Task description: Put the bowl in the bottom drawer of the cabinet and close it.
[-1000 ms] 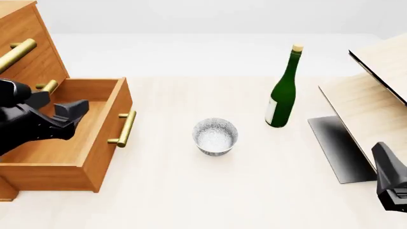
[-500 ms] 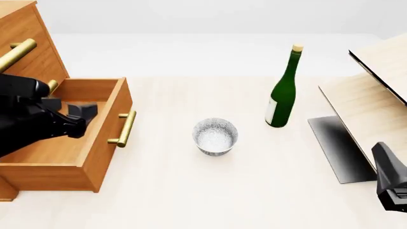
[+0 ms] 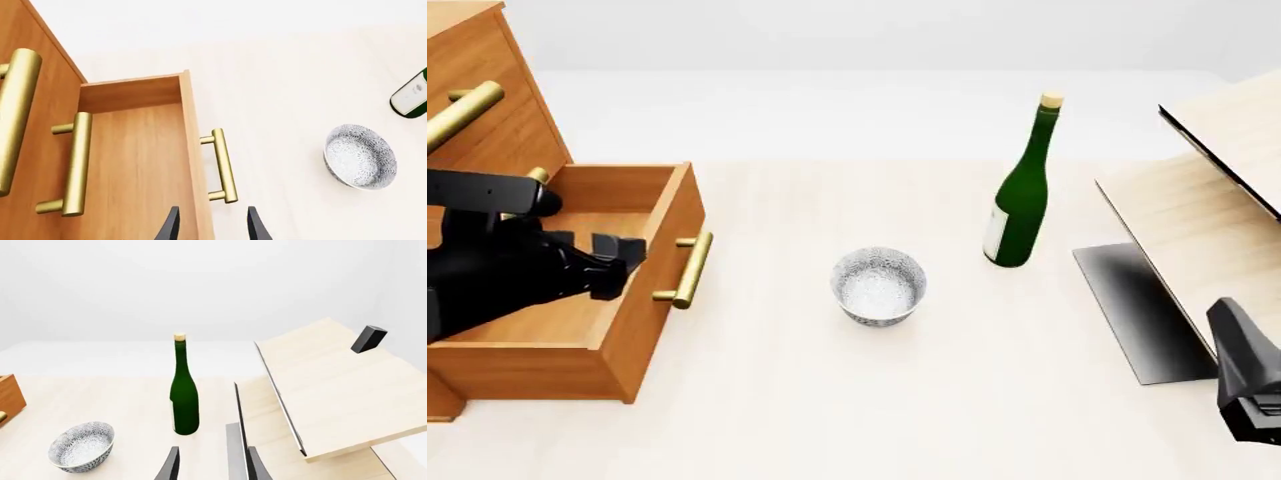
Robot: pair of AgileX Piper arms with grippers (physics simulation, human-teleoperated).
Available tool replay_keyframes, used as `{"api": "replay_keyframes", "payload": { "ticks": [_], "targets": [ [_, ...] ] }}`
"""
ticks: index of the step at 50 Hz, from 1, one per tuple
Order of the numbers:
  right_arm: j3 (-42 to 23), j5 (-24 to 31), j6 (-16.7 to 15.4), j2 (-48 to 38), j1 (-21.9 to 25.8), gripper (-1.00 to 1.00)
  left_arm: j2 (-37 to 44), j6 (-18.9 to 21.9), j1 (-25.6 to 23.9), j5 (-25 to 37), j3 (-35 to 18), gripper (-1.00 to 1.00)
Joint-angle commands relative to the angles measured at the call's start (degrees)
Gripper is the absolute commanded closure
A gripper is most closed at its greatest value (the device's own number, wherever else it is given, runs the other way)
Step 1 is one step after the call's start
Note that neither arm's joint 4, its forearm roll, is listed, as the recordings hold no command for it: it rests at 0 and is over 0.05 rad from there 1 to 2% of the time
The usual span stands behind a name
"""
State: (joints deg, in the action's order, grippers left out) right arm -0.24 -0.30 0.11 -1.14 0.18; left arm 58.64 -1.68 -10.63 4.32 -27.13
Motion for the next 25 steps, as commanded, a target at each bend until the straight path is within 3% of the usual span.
{"api": "replay_keyframes", "payload": {
  "ticks": [1, 25],
  "targets": [
    [0.0, 0.0, 0.0, 0.1, 0.0, -1.00, -1.2, -2.5, 1.0, 4.3, -0.2, -1.00],
    [0.0, 0.0, 0.0, 0.1, 0.0, -1.00, 2.4, -3.5, 1.8, 2.5, 0.7, -1.00]
  ]
}}
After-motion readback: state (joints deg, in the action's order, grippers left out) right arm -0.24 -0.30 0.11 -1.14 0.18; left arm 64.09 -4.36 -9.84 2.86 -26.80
